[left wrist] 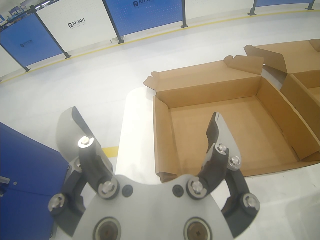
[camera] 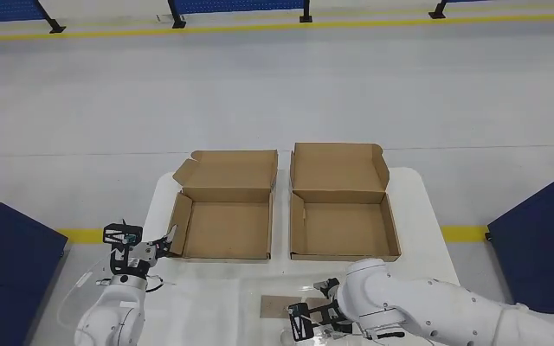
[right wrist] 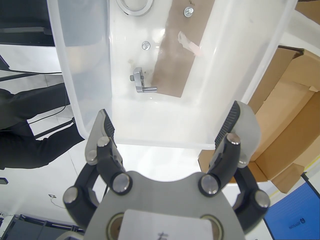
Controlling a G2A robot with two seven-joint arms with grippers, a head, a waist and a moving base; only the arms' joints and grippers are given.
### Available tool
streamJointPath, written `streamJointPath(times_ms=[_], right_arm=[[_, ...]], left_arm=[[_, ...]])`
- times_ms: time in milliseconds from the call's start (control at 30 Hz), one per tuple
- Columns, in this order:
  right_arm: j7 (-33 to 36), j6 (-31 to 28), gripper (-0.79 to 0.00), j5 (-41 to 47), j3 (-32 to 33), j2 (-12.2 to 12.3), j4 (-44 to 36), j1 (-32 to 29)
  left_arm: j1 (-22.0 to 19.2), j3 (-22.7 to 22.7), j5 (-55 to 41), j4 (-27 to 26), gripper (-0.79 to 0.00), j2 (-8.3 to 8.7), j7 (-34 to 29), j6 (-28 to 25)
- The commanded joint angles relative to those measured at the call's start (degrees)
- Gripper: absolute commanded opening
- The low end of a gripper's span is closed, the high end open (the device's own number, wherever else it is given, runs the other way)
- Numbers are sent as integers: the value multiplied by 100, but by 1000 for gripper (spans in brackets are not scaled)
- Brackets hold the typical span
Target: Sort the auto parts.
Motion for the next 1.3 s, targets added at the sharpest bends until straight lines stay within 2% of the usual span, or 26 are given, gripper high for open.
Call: streamJointPath(times_ms=[0,400,600,967,1267], right_arm=[[-6,-20,0,-8,-30,-48,79,-16],[-86,-61,0,-339,-208,-106,188,-97],[226,163,0,-461,-316,-267,278,-207],[228,142,0,-303,-432,-523,712,-240],[197,155,0,-329,-432,-532,735,-257]], left_arm=[[0,0,0,0,0,0,0,0],[0,0,0,0,0,0,0,0],[0,0,0,0,0,0,0,0],[0,0,0,0,0,0,0,0],[0,0,0,0,0,0,0,0]])
